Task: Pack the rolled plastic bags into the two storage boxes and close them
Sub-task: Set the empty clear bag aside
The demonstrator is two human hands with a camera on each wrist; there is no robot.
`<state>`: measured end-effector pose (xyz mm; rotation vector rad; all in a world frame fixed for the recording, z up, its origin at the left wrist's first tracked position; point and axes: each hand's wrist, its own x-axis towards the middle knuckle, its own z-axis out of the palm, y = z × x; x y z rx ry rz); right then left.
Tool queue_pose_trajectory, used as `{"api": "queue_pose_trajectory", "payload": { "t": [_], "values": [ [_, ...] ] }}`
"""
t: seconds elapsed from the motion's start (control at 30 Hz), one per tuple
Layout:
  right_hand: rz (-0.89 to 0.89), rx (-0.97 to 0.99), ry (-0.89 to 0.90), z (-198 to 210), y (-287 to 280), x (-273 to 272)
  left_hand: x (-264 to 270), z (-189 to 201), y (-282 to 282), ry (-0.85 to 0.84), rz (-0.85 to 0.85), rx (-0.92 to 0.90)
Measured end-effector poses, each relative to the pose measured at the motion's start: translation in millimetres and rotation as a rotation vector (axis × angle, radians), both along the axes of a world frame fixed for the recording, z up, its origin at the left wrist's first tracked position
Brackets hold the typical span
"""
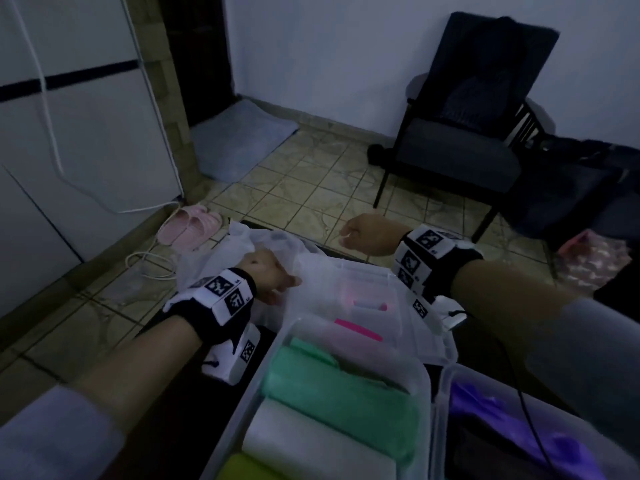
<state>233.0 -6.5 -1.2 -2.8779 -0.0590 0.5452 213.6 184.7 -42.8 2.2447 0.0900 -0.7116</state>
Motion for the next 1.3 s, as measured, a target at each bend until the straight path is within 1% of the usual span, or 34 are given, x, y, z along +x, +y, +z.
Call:
{"api": "queue_pose_trajectory", "payload": {
  "t": [0.13,0.23,0.33,0.4,0.47,0.5,0.57,0.63,0.7,0.77,0.83,0.97,1.13,1.23,1.3],
  "values": [
    [-0.046,0.045,0.035,-24.0,2.0,17.6,5.6,-13.9,1.5,-0.013,-0.030,0.034],
    [-0.134,0.127,0.087,-40.1,10.8,21.3,7.1,-24.1,3.7,-0.016,-0.036,0.022],
    [-0.166,0.190,0.096,-53.8,20.1,20.6,7.5,-32.3,5.5,-0.037,-0.021,-0.037],
    [-0.160,0.189,0.091,-63.4,22.8,19.9,7.8,-34.9,4.0,-0.042,0.003,-0.120],
    [-0.231,0.259,0.044,-73.4,22.7,22.1,7.2,-35.4,2.6,0.001,0.046,-0.231],
    [-0.256,0.294,0.049,-77.0,22.7,24.3,7.0,-35.2,2.4,0.028,0.050,-0.265],
    [-0.253,0.339,0.115,-76.7,20.9,25.0,6.2,-33.9,2.5,0.082,0.039,-0.321],
    [-0.288,0.423,0.159,-71.9,18.5,25.3,6.3,-33.7,3.3,0.119,0.039,-0.375],
    [-0.309,0.458,0.144,-69.0,15.7,27.1,5.6,-33.0,4.2,0.142,0.034,-0.402],
    [-0.275,0.455,0.072,-67.8,15.5,27.5,3.9,-31.8,4.5,0.149,0.034,-0.418],
    [-0.235,0.451,-0.073,-67.4,15.4,26.7,2.5,-32.2,4.7,0.145,0.048,-0.438],
    [-0.327,0.613,-0.383,-56.9,5.3,27.7,-1.5,-33.3,5.8,0.140,0.033,-0.429],
    [-0.382,0.782,-0.545,-38.2,-9.2,18.3,-1.5,-28.9,7.4,0.144,0.047,-0.403],
    [-0.350,0.851,-0.671,-23.6,-20.4,8.1,-2.5,-29.7,5.8,0.146,0.018,-0.328],
    [-0.368,0.939,-0.709,-11.9,-27.8,0.8,-3.2,-32.0,5.1,0.127,0.008,-0.254]
  ]
}}
